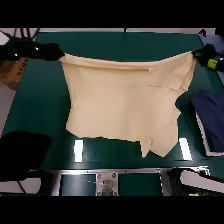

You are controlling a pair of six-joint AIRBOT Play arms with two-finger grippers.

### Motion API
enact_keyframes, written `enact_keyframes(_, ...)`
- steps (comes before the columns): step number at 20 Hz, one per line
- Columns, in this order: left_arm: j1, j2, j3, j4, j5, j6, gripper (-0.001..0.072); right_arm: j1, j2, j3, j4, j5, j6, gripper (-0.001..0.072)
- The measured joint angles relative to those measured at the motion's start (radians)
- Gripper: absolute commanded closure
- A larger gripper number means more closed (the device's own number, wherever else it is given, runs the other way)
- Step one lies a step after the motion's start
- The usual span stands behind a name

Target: Fold the shirts.

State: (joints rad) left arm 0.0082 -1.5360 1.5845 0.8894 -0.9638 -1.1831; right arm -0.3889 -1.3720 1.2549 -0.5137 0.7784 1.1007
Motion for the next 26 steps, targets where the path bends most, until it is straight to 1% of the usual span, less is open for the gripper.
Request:
enact_keyframes(3,-0.035,-0.129,-0.010,-0.008,0.127,0.003,0.0688,0.013,-0.194,0.067,0.024,-0.029,-0.016,0.0699)
enact_keyframes(7,-0.055,-0.196,0.001,-0.031,0.278,0.004,0.0688,0.020,-0.369,0.220,0.051,-0.032,-0.019,0.0699)
enact_keyframes(11,-0.061,-0.216,0.056,-0.037,0.367,0.006,0.0687,0.025,-0.444,0.385,0.064,-0.027,-0.004,0.0699)
enact_keyframes(15,-0.061,-0.221,0.121,-0.039,0.404,0.006,0.0688,0.024,-0.465,0.497,0.067,-0.027,0.012,0.0699)
enact_keyframes(18,-0.061,-0.227,0.141,-0.027,0.396,0.006,0.0687,0.024,-0.480,0.527,0.061,-0.017,0.019,0.0699)
enact_keyframes(20,-0.061,-0.238,0.145,0.006,0.352,0.006,0.0687,0.019,-0.491,0.532,0.016,0.029,0.038,0.0700)
enact_keyframes(23,-0.061,-0.259,0.144,0.072,0.246,0.006,0.0687,0.002,-0.497,0.534,-0.119,0.137,0.090,0.0700)
enact_keyframes(26,-0.061,-0.283,0.142,0.140,0.117,0.003,0.0688,-0.023,-0.500,0.529,-0.270,0.280,0.143,0.0700)
